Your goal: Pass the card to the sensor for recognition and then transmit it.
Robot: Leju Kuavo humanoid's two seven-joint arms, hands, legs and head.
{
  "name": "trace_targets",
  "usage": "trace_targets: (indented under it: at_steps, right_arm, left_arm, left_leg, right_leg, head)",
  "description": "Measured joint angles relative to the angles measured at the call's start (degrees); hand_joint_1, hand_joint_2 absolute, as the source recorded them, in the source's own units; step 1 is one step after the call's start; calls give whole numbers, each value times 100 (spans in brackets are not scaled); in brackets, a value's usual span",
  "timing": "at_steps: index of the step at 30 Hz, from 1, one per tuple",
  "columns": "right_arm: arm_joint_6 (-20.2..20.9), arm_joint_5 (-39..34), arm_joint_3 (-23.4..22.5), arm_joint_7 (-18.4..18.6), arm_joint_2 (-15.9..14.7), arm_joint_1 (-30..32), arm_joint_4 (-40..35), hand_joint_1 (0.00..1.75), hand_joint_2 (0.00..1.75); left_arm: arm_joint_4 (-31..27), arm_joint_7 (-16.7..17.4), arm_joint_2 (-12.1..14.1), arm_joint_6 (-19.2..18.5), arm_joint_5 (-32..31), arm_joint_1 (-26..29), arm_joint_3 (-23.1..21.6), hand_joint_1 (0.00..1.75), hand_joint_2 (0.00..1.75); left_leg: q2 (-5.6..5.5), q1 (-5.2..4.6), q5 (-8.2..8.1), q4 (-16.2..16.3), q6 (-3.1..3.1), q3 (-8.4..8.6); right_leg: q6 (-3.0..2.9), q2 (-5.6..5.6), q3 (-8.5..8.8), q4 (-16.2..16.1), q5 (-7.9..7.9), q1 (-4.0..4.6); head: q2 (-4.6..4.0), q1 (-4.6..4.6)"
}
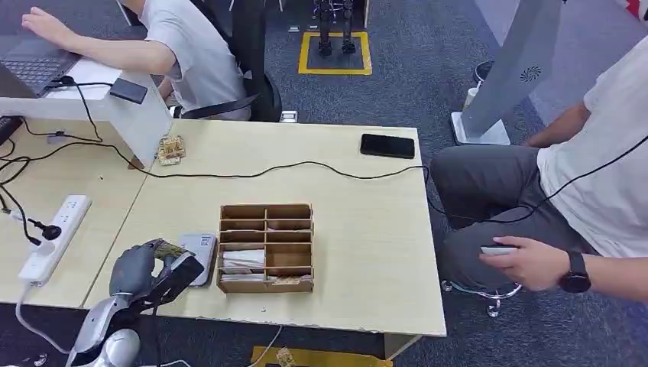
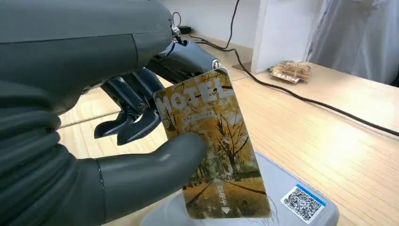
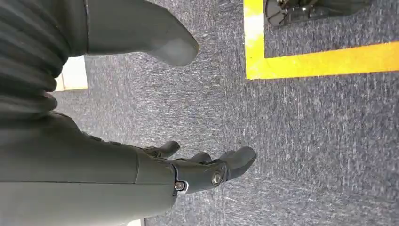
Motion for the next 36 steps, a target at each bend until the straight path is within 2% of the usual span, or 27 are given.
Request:
trace_targets:
  at_steps: [17,36]
  right_arm:
    - [-85,0,76,9,0,2,112,0,175]
    - [-166,0,197,17,-72,-1,304,0,175]
  left_arm:
    - [314,0,-149,35,-13,-45,0,175,175]
    - [820,96,-286,242,-214,-154,2,175,175]
  left_leg:
    - [-1,0,0,0,0,8]
    - [-7,0,1,-1,-1,20]
  right_leg:
    - [0,-1,12,0,0,0]
    - [0,-10,28,0,-1,0]
  head:
    - [0,2]
    - [0,0]
